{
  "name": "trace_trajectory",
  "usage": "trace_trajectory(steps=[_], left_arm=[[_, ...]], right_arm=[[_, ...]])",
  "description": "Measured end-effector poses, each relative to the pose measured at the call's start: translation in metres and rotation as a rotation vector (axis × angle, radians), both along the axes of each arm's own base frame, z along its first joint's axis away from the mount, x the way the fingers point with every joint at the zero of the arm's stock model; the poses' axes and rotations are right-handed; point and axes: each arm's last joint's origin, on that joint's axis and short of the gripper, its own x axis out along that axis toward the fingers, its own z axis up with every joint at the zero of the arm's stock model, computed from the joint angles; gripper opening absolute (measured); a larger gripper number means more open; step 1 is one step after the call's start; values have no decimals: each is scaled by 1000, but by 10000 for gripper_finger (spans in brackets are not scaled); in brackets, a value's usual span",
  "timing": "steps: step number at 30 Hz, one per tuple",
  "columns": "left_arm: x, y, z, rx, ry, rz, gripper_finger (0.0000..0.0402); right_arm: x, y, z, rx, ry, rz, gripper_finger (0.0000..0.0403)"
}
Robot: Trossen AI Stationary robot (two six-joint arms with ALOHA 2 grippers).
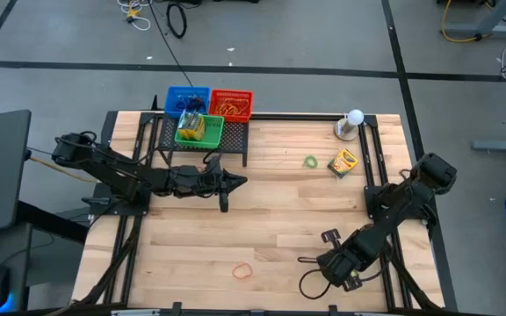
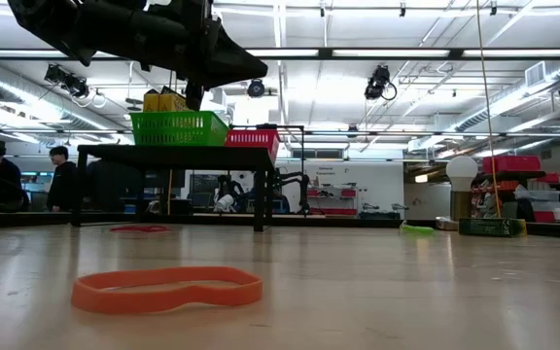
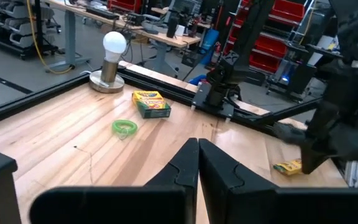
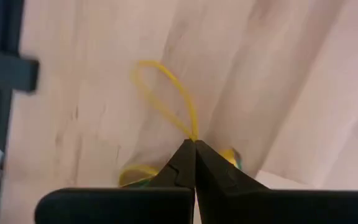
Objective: Pick & Place Office Desk Supplies
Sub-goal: Put the yellow rubber band into the red bin
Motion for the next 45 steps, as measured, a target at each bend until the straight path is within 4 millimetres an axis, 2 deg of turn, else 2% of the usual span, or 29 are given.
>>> trace_trajectory(steps=[11,21,30,37,45], left_arm=[[0,1,-1,-41,-2,10,67],[0,1,-1,-43,0,10,69],[0,1,-1,-40,0,10,69],[7,-1,15,-27,-45,-18,84],[16,-3,32,11,-28,-45,144]], right_arm=[[7,-28,38,-2,-185,-203,1],[24,-63,57,-24,-312,-359,1],[46,-88,90,42,-552,-497,0],[68,-109,121,9,-689,-539,0],[82,-125,135,43,-794,-625,0]])
